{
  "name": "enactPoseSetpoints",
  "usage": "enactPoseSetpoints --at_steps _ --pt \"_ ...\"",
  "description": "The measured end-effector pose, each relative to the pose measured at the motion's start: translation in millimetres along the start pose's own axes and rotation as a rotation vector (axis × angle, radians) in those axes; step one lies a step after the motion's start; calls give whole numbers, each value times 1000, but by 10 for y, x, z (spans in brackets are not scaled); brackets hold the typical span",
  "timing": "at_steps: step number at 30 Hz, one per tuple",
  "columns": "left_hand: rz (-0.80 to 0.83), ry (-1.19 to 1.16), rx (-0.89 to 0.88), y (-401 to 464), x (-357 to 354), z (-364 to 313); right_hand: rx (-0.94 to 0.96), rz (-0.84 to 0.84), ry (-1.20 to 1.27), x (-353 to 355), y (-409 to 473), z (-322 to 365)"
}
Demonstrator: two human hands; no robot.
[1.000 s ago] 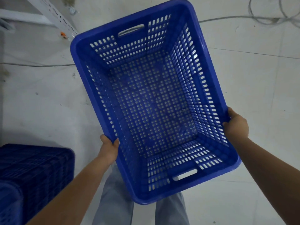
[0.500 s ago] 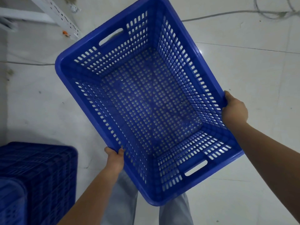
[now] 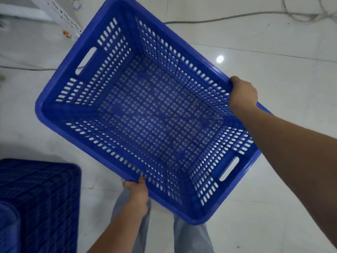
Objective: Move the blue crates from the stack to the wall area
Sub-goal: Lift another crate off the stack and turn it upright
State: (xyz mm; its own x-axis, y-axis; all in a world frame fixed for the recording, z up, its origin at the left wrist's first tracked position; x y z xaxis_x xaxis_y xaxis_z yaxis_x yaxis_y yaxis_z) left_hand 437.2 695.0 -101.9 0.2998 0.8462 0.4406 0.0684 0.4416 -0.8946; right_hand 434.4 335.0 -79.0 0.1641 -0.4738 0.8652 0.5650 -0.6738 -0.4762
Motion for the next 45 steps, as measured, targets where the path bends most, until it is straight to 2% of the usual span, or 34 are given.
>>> enactPoseSetpoints --at_steps 3,8,15,20,24,29,32,35,37,39,45 --pt "3 -63 42 -47 -46 43 34 5 -14 22 102 115" --pt "95 -214 89 -141 -151 103 83 6 -22 61 220 295" --pt "210 -275 146 -147 -283 278 145 23 -46 125 432 500" --pt "367 -266 263 -259 -369 466 214 38 -83 110 577 727" --pt "392 -330 404 -262 -477 603 298 13 -119 42 620 901" --pt "420 -277 475 -332 -548 575 346 -20 -169 22 674 1027" --pt "488 -64 522 -469 -475 439 349 -15 -185 23 676 1025" --pt "552 451 439 -547 -247 267 381 -7 -199 -83 533 968" --pt "504 708 350 -528 -62 59 360 11 -238 -138 375 897" --pt "397 729 239 -502 129 -255 308 60 -297 -163 222 838" --pt "-67 433 -192 -284 661 -1661 223 287 -226 -129 -242 654"
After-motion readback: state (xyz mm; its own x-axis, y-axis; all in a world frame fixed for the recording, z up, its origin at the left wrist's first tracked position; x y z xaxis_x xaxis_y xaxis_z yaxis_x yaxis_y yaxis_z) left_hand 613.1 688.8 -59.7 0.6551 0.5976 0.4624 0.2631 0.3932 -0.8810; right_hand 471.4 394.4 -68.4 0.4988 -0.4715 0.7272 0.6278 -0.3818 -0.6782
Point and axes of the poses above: each hand's wrist, its own y-axis towards the middle knuckle, its own x-axis out of the back of the hand, z = x × y, the point moved 1 cm from there along y, towards the middle knuckle, and after that the axes turned 11 degrees about x, right-handed, at the moved point
